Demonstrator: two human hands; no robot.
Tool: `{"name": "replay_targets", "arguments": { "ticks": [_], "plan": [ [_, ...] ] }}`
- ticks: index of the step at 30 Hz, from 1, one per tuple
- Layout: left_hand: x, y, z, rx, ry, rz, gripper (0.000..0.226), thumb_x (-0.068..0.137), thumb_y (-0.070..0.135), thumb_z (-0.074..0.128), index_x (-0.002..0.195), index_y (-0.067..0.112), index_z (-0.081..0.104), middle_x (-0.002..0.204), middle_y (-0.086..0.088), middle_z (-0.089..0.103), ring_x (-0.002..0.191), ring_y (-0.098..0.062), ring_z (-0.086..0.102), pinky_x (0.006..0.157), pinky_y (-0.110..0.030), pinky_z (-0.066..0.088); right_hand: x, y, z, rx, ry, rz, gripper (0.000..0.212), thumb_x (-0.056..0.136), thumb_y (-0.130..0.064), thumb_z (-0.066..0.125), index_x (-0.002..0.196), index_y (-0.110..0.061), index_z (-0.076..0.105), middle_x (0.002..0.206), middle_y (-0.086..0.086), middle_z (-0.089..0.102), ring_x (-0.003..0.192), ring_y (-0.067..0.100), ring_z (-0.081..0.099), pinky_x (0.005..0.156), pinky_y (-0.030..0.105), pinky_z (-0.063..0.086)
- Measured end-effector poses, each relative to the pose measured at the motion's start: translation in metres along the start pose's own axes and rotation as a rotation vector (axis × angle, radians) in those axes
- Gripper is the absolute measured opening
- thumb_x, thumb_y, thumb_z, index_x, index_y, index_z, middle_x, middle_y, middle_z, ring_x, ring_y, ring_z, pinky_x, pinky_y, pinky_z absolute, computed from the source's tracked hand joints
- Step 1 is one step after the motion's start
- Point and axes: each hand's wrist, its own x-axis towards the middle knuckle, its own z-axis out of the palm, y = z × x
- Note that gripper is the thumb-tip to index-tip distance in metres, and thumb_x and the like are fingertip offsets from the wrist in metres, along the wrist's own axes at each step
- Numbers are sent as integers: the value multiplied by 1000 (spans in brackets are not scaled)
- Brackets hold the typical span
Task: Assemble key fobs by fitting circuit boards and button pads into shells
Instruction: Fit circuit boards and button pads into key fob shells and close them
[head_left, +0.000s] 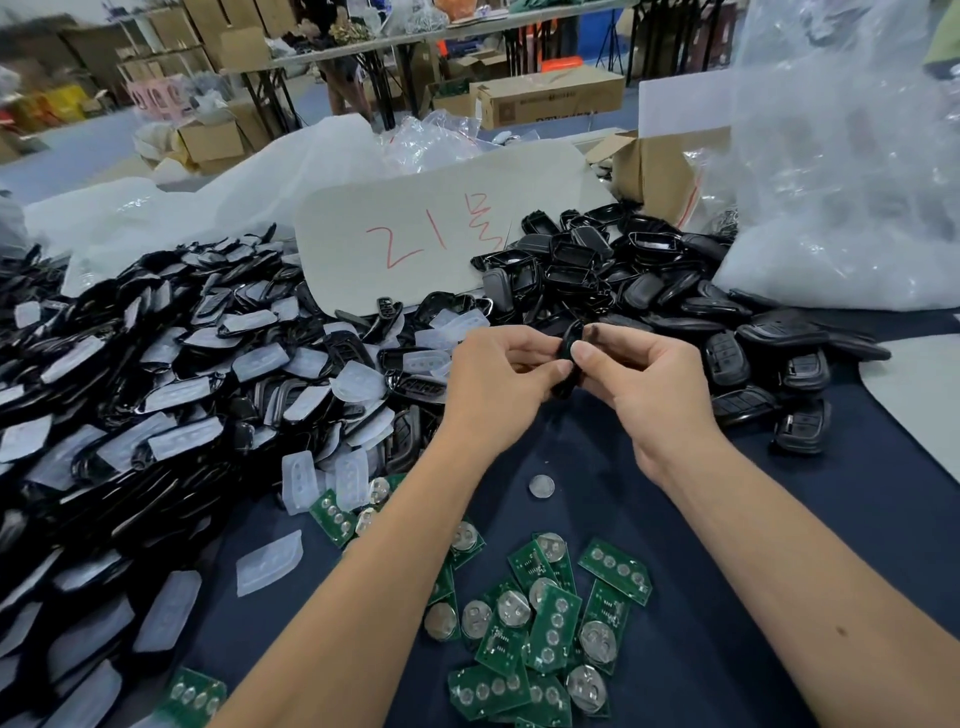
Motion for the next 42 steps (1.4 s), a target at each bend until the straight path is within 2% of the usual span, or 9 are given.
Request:
{"name": "replay_targets", "arguments": {
  "ticks": [5, 10, 15, 18, 22, 27, 30, 33, 42],
  "plan": [
    [-6, 8, 3, 130, -23, 129, 23, 85, 0, 75, 96, 20, 80, 87, 6, 79, 86, -5, 74, 88, -32, 61, -1, -1, -2, -46, 12, -69, 16, 86, -11, 84, 88, -27, 80, 93, 2, 80, 91, 15, 75, 85, 35, 63],
    [-9, 10, 6, 218, -25, 204, 26, 73, 14, 91, 95, 22, 79, 83, 7, 74, 75, -5, 68, 75, -20, 56, -1, 0, -4, -125, 56, -136, 10, 80, -27, 89, 86, -29, 81, 91, 4, 79, 92, 22, 76, 86, 49, 64],
    [-7, 8, 3, 207, -27, 175, 25, 73, 13, 91, 93, 21, 79, 71, 6, 67, 64, -8, 62, 68, -23, 55, 1, -2, -7, -217, 57, -130, 37, 66, -50, 88, 91, -24, 78, 87, -3, 79, 89, 19, 76, 82, 49, 64],
    [-4, 6, -5, 178, -64, 108, 24, 74, 9, 90, 90, 23, 78, 69, 9, 63, 63, -8, 59, 68, -27, 54, 6, -2, -12, -216, -33, -118, 28, 79, -35, 90, 101, -24, 78, 92, 1, 77, 92, 23, 76, 74, 45, 66],
    [-1, 7, -18, -28, -243, -34, 21, 81, 0, 84, 101, 6, 76, 77, -8, 64, 72, -24, 70, 79, -40, 62, 11, -10, -22, -297, -305, -160, 37, 90, -19, 81, 124, -33, 74, 113, 2, 74, 92, 24, 74, 67, 34, 64],
    [0, 12, -32, -271, -349, -171, 17, 92, -4, 70, 109, -4, 73, 96, -22, 73, 91, -32, 76, 78, -34, 64, 11, -15, -31, -307, -533, -203, 49, 85, -3, 83, 127, -27, 73, 110, -1, 76, 88, 20, 73, 65, 31, 61],
    [1, 13, -37, -344, -388, -252, 21, 96, -2, 65, 115, -10, 68, 106, -28, 74, 89, -38, 77, 76, -32, 64, 10, -13, -31, -269, -522, -205, 46, 83, 6, 82, 120, -20, 76, 103, 5, 78, 84, 23, 75, 63, 31, 60],
    [1, 11, -38, -372, -379, -271, 22, 99, 2, 63, 117, -8, 69, 103, -24, 76, 85, -31, 77, 75, -30, 63, 12, -10, -32, -242, -475, -216, 37, 84, 5, 81, 114, -16, 77, 94, 12, 78, 79, 32, 77, 61, 31, 61],
    [1, 13, -39, -497, -348, -369, 21, 84, 25, 70, 92, 11, 83, 95, -17, 77, 77, -25, 77, 66, -20, 60, 13, -7, -31, -257, -443, -225, 39, 81, 0, 85, 117, -13, 76, 92, 10, 79, 73, 31, 78, 59, 32, 61]
  ]
}}
